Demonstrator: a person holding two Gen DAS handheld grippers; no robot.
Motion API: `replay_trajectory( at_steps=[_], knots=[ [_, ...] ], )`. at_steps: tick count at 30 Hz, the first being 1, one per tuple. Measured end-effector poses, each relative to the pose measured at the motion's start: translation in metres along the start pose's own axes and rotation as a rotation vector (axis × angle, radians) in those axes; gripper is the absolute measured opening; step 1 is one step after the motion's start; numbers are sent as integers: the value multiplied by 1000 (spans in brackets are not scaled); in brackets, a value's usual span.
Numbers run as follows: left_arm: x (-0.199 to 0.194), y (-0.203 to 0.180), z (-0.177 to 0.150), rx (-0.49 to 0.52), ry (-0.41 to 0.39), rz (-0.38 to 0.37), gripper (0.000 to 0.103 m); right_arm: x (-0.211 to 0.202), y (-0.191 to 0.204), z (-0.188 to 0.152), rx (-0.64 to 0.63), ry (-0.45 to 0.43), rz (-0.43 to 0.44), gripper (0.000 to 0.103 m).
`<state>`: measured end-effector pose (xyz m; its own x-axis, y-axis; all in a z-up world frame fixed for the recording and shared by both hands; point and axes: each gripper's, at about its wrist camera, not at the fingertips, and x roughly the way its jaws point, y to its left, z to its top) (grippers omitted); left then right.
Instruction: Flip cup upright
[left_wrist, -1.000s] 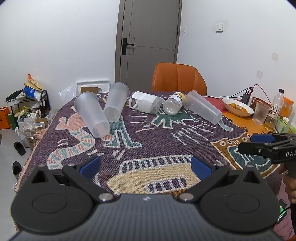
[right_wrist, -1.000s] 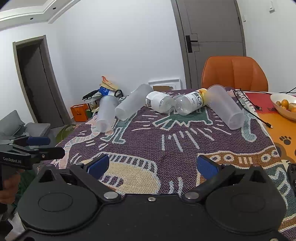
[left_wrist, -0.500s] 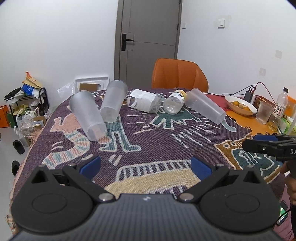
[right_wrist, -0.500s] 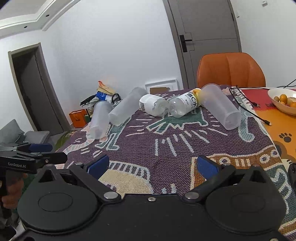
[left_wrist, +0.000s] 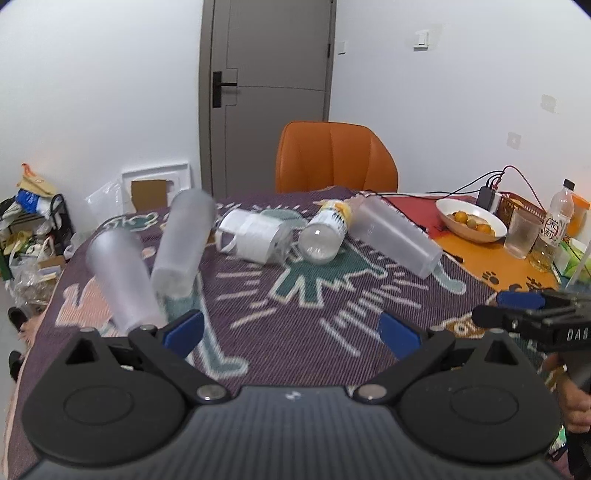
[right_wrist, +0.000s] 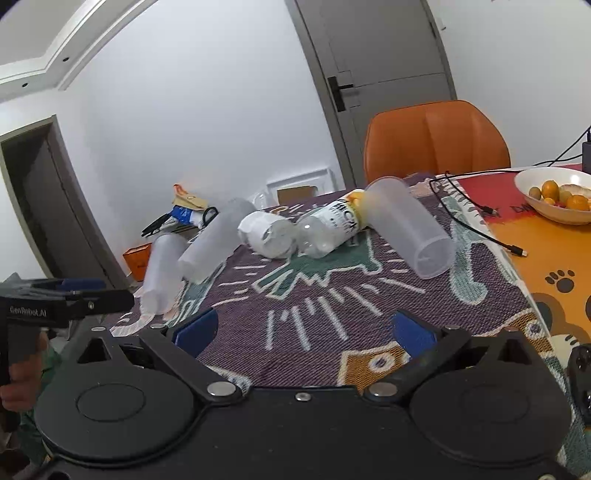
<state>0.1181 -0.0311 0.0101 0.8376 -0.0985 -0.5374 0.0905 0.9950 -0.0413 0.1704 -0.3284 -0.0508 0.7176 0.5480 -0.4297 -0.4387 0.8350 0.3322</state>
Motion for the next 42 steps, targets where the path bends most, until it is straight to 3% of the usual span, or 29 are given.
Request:
replay_trajectory(
  at_steps=[7, 19, 29, 39, 42],
  knots=[
    [36, -13, 27, 40, 16, -35, 101, 12, -20, 7, 43, -17, -26, 103],
    [96, -33, 57, 95, 68, -68, 86, 44, -54, 19, 112, -11, -47, 97],
    [150, -45, 71, 147, 117, -77, 84, 61, -72, 26, 142, 7, -42, 94],
    [193, -49, 84, 184, 143, -76, 82, 87, -88, 33, 175, 52, -38, 94],
    [205, -47, 86, 181, 157, -76, 82, 94, -91, 35, 184, 57, -37, 102]
  ],
)
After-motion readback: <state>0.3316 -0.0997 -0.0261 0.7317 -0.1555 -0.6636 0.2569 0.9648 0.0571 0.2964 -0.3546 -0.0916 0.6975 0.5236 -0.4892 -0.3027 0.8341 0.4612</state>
